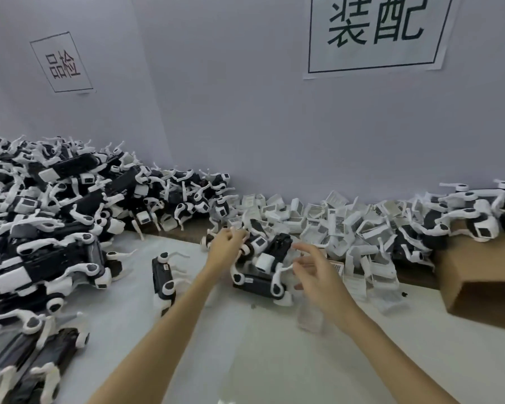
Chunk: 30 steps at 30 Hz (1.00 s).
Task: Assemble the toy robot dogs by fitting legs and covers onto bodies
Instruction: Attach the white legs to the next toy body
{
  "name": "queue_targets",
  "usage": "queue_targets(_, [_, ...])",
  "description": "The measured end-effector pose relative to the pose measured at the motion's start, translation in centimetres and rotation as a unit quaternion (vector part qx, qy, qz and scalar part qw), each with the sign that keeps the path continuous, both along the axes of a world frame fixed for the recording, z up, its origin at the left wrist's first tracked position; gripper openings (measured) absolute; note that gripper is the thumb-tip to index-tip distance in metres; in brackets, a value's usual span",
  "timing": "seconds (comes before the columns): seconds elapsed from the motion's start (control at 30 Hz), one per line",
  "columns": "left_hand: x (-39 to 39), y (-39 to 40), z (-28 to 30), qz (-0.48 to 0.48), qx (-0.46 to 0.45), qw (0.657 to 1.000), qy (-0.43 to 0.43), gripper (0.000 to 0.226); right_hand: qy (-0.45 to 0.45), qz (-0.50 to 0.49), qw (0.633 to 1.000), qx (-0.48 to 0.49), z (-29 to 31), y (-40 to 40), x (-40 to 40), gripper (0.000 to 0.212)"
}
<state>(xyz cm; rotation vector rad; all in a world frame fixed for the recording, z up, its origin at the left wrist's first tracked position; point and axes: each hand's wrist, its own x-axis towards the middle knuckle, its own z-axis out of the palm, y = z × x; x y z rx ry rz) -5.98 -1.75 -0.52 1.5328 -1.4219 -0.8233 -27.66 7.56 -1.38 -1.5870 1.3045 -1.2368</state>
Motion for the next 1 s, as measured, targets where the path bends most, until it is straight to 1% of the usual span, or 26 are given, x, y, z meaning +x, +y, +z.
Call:
queue_targets(0.07, [-2.3,0.8,0.0,-0.040,-0.016,0.999,0.006,0.032,0.047,0.001,0.998,-0.032,0.1,0.4,-0.9,0.035])
queue_targets(0.13, [-3.6,1.7,0.7,-0.086,-0.011,0.996,0.015,0.032,0.084,0.000,0.995,-0.048,0.0,1.0,-1.8,0.034])
queue_targets(0.2, [-4.2,2.3,1.5,-0.100,-0.011,0.995,-0.003,0.041,0.103,-0.003,0.994,-0.044,-0.1,1.7,-2.6,0.033])
queue_targets(0.27, [-4.4,2.6,2.2,-0.057,-0.066,0.994,-0.069,0.050,0.092,-0.001,0.995,-0.045,-0.1,2.3,-3.3,0.033])
queue_targets(0.33, [-4.4,2.8,3.2,0.023,-0.132,0.981,-0.137,0.048,0.070,0.000,0.997,-0.046,0.0,2.8,-4.0,0.035])
queue_targets(0.4, [-4.5,3.1,4.5,0.061,-0.184,0.970,-0.144,0.051,0.055,-0.008,0.997,-0.048,0.2,3.4,-4.9,0.035])
queue_targets(0.47, [-5.5,3.9,5.6,0.049,-0.229,0.963,-0.130,0.052,0.037,-0.023,0.997,-0.058,0.2,4.2,-5.9,0.036])
queue_targets(0.53, [-7.3,5.3,6.0,0.017,-0.261,0.957,-0.128,0.048,0.009,-0.032,0.996,-0.078,0.4,5.2,-6.7,0.043])
queue_targets(0.63, [-11.3,8.0,5.4,-0.024,-0.272,0.954,-0.121,0.047,-0.029,-0.034,0.994,-0.099,0.9,6.8,-7.7,0.057])
queue_targets(0.7, [-14.2,10.1,4.3,-0.039,-0.285,0.949,-0.129,0.047,-0.025,-0.065,0.991,-0.114,1.0,8.3,-8.6,0.060])
queue_targets(0.77, [-16.7,11.7,3.1,-0.048,-0.291,0.947,-0.128,0.047,-0.017,-0.118,0.986,-0.121,0.7,9.7,-10.0,0.061])
queue_targets(0.83, [-18.5,12.9,1.9,-0.059,-0.286,0.948,-0.123,0.051,-0.015,-0.142,0.984,-0.104,0.1,10.9,-11.4,0.065])
queue_targets(0.87, [-19.2,13.4,1.4,-0.061,-0.286,0.948,-0.127,0.055,-0.012,-0.141,0.986,-0.087,-0.2,11.4,-12.0,0.065])
queue_targets(0.93, [-20.0,14.1,0.4,-0.059,-0.291,0.945,-0.135,0.058,-0.004,-0.132,0.989,-0.061,-1.0,11.8,-12.8,0.055])
queue_targets(1.0, [-20.1,14.5,-0.5,-0.073,-0.300,0.942,-0.131,0.061,-0.021,-0.128,0.990,-0.052,-1.8,11.9,-13.4,0.048])
